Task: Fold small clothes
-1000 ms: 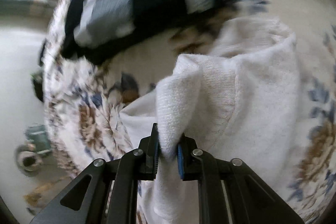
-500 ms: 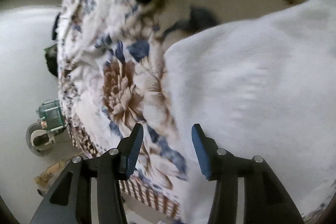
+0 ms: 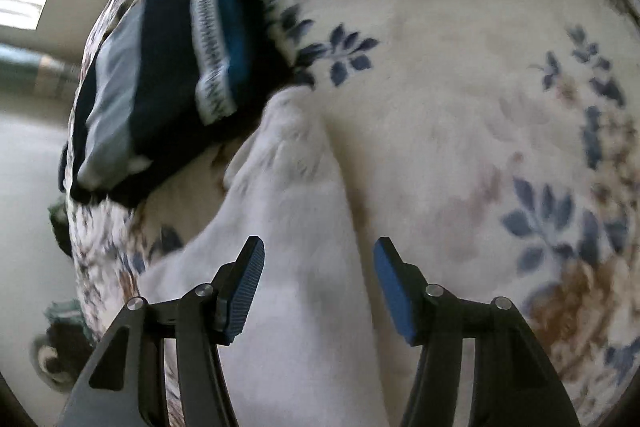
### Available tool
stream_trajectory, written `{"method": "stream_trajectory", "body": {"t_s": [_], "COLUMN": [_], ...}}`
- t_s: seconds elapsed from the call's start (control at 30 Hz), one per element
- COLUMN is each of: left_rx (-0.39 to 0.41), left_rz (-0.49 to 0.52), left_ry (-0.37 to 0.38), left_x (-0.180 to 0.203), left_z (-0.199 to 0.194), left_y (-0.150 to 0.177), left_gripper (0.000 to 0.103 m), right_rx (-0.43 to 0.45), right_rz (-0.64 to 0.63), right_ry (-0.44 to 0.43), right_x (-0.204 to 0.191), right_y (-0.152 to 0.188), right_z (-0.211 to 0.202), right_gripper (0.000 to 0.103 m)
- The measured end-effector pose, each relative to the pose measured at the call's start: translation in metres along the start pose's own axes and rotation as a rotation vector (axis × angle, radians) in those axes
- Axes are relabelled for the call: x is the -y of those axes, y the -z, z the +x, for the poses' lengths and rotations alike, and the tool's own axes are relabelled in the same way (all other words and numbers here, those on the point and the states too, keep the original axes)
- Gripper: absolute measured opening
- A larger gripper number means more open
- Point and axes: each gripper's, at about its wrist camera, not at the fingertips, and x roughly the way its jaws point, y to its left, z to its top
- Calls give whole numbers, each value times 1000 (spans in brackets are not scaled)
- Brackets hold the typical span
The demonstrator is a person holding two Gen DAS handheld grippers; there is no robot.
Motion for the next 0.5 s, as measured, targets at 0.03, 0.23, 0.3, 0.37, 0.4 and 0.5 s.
{"method": "stream_trajectory", "body": {"t_s": [0.03,0.23,0.3,0.37,0.4,0.5], "left_rx": [2,-19,-109,-139,-129,-88], "left_rz": [21,150,117,75,81,88], "left_ry": [-1,-24,-12,26,28,76], "left_x": [5,27,11,10,10,9], "left_z": [3,16,35,39,30,-11], "left_y": [-4,-25,-33,-41,-40,-23], "left_gripper": [6,6,11,16,24,30], "right_rx": [-16,-41,10,-17,-64,-84], "right_rz": [25,-11,24,77,96,62], "right_ry": [-46,-105,-50,-62,-81,-115], "right_x": [4,-8,3,16,18,14], "right_y": [-6,-9,-15,-18,-19,-5], "right_z": [11,41,31,32,35,18], "right_gripper": [59,10,10,13,21,60]}}
